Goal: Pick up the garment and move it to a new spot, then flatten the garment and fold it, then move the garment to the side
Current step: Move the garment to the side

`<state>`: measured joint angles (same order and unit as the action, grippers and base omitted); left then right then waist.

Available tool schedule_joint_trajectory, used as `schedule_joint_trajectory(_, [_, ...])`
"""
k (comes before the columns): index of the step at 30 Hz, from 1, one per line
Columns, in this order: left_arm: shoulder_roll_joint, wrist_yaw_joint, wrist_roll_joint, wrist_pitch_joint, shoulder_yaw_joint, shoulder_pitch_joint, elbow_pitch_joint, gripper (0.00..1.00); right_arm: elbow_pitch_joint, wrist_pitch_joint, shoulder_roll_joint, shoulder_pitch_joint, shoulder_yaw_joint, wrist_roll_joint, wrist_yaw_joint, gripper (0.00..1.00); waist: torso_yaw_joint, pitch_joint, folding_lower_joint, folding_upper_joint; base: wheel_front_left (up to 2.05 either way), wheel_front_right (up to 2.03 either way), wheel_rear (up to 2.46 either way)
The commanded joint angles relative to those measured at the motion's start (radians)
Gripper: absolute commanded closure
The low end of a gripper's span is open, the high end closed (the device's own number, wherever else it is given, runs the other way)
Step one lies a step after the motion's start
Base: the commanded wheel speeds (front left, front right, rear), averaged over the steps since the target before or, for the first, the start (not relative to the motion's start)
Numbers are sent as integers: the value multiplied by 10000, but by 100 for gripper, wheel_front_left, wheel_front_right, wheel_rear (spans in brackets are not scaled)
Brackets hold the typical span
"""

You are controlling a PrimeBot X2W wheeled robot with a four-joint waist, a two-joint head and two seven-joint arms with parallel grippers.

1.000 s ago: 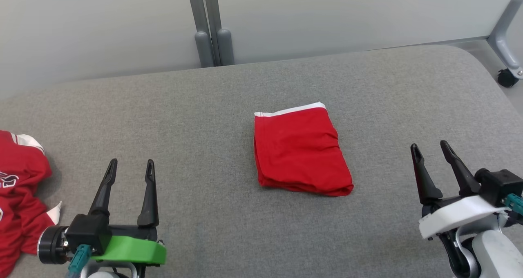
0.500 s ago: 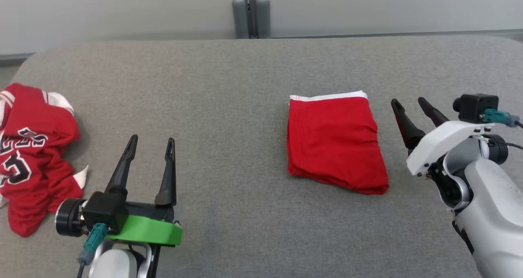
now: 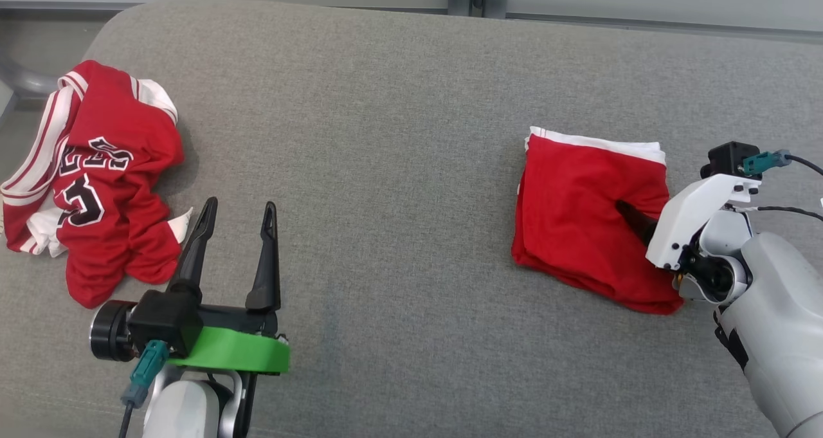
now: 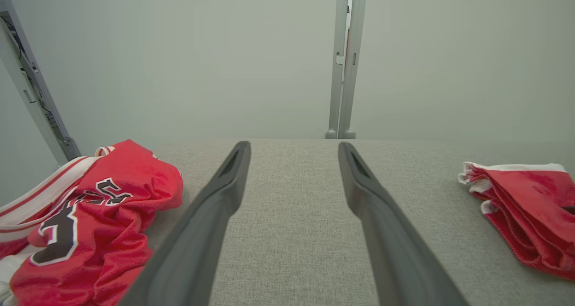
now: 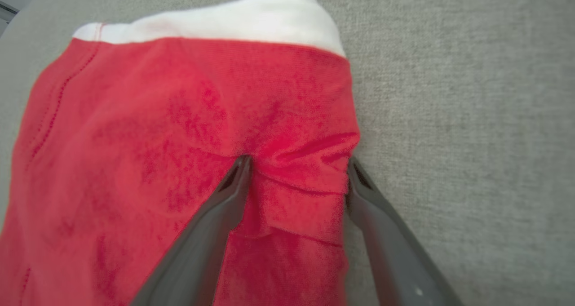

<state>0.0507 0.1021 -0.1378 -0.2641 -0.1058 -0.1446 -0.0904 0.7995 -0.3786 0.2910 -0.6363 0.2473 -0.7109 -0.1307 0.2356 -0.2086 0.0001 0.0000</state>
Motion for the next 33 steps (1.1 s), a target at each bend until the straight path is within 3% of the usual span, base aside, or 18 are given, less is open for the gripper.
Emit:
schedule_joint_trajectory(1, [1, -79, -74, -4, -7, -123, 7, 0, 124, -75, -156, 155, 140, -99, 0, 8, 89, -73, -1, 0, 0, 0, 0])
schedule_joint_trajectory(2, [0, -74, -77, -4, 5, -100, 8, 0, 113, 46, -137, 177, 213, -84, 0, 54, 51, -46, -1, 0, 0, 0, 0])
schedule_joint_trajectory(3, [-1, -74, -67, -2, 5, -89, 12, 0, 100, 146, -120, 188, 270, -78, 0, 71, 17, -23, -1, 0, 0, 0, 0])
schedule_joint_trajectory(4, [-1, -71, -45, -4, 4, -82, 9, 0, 69, 334, -111, 195, 306, -110, 0, 100, -42, 15, -1, 0, 0, 0, 0])
schedule_joint_trajectory(11, [1, 20, 171, -4, -30, 19, 50, 0, -160, 1341, -26, 153, 666, -215, 0, 100, -708, 342, -1, 0, 0, 0, 0])
schedule_joint_trajectory(26, [152, 253, 218, -2, -823, -95, -98, 0, -405, 2318, 107, 155, 1371, -557, 0, 100, -3808, 779, -1, 0, 0, 0, 0])
schedule_joint_trajectory(33, [274, 279, 190, -2, -1342, -495, -227, 0, -600, 2595, 166, -26, 1561, -829, 0, 100, -4723, 464, -1, 0, 0, 0, 0])
